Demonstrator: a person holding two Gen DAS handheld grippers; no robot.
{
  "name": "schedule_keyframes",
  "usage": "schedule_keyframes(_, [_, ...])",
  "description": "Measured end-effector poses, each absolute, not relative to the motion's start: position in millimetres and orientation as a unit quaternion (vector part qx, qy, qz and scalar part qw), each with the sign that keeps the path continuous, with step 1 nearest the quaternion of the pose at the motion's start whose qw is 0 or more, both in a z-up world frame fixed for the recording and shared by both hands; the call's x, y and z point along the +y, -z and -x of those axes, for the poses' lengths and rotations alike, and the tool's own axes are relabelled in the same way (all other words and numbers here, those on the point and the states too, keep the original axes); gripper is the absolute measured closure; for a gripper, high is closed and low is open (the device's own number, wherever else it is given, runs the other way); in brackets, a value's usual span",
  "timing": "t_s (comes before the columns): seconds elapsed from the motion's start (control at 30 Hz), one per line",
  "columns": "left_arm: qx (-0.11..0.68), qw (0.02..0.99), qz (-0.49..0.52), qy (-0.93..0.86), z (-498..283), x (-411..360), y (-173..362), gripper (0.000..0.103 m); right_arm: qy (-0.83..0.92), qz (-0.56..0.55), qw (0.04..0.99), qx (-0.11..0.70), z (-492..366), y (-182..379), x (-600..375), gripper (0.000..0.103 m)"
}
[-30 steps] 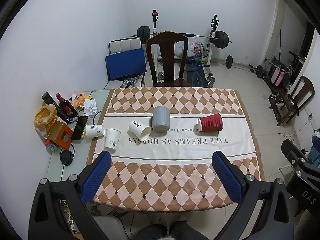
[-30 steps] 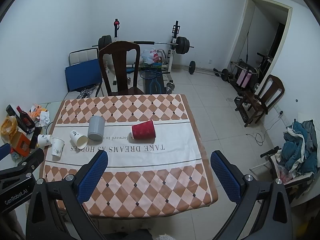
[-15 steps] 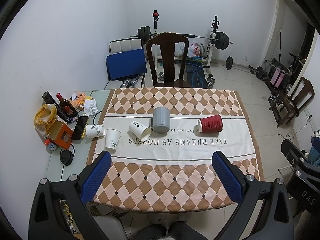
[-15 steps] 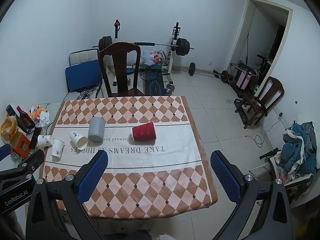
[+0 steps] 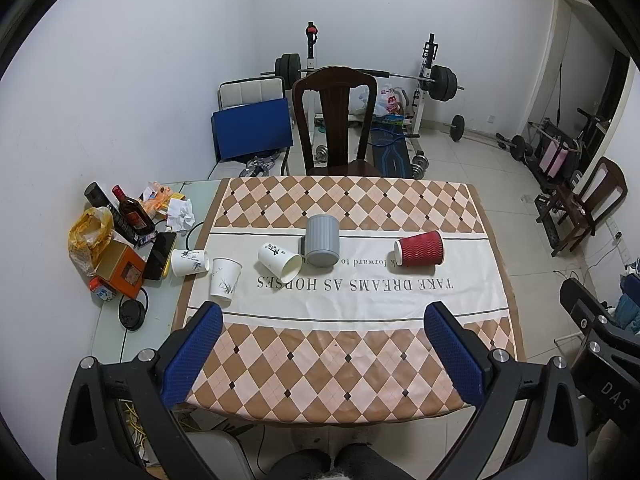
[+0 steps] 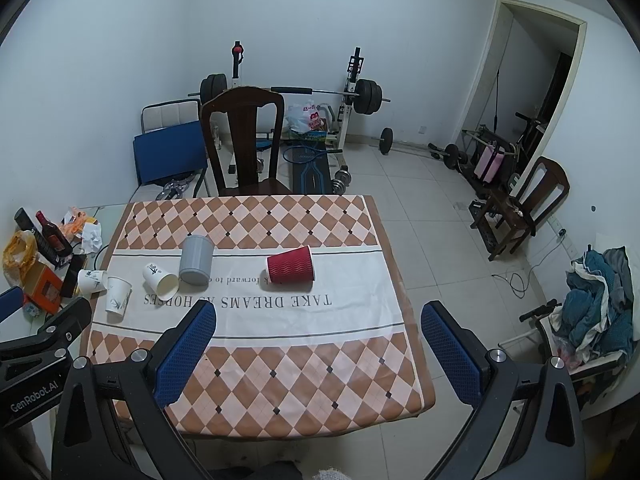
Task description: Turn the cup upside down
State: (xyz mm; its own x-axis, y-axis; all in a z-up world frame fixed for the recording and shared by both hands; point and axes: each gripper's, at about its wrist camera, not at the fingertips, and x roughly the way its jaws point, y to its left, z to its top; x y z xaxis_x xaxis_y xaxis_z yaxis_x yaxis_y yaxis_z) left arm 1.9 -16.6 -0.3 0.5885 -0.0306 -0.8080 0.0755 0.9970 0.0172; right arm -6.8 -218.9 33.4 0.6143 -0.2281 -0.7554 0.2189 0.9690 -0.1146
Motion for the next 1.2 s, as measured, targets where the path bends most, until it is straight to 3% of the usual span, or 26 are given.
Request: schedule_keyframes(1.2, [0.453,0.89,-0.021,0.036,-9,-32,-13,0.0,0.126,-0.001,0.897,0.423,6,-35,-215,0.0])
